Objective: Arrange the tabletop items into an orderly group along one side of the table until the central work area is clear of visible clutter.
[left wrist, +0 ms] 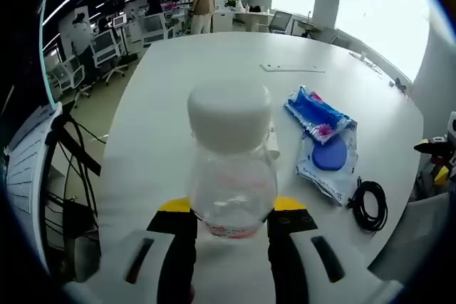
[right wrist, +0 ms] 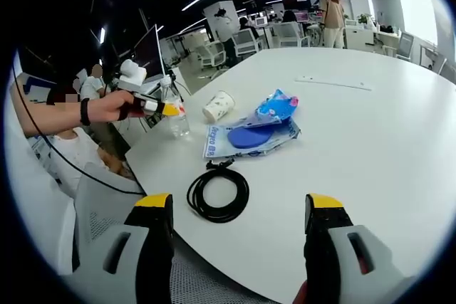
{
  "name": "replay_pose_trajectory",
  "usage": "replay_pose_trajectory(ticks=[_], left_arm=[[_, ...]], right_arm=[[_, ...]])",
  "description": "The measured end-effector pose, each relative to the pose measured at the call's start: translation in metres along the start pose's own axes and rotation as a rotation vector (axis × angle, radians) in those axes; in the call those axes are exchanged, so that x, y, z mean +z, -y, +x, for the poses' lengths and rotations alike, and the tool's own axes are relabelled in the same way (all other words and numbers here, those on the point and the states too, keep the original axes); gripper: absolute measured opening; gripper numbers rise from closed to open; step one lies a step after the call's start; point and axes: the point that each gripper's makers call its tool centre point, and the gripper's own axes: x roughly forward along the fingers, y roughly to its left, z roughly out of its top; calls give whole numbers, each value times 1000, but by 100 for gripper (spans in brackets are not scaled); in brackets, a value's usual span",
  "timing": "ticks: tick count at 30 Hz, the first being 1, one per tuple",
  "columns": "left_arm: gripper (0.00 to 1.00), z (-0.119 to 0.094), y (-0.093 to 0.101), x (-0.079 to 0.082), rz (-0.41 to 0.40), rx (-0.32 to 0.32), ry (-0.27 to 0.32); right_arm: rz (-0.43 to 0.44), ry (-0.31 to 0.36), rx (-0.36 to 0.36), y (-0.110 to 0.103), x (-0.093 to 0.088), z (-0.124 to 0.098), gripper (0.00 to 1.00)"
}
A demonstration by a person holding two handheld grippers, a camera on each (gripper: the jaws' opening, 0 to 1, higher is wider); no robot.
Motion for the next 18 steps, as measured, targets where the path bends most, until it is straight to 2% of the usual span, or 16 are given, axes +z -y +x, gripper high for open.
replay_pose_trajectory(ticks=[18], left_arm=[[38,-8,2,-16,30,15,-20]], right_arm=[[-7,5,8,-3,1,0,75]])
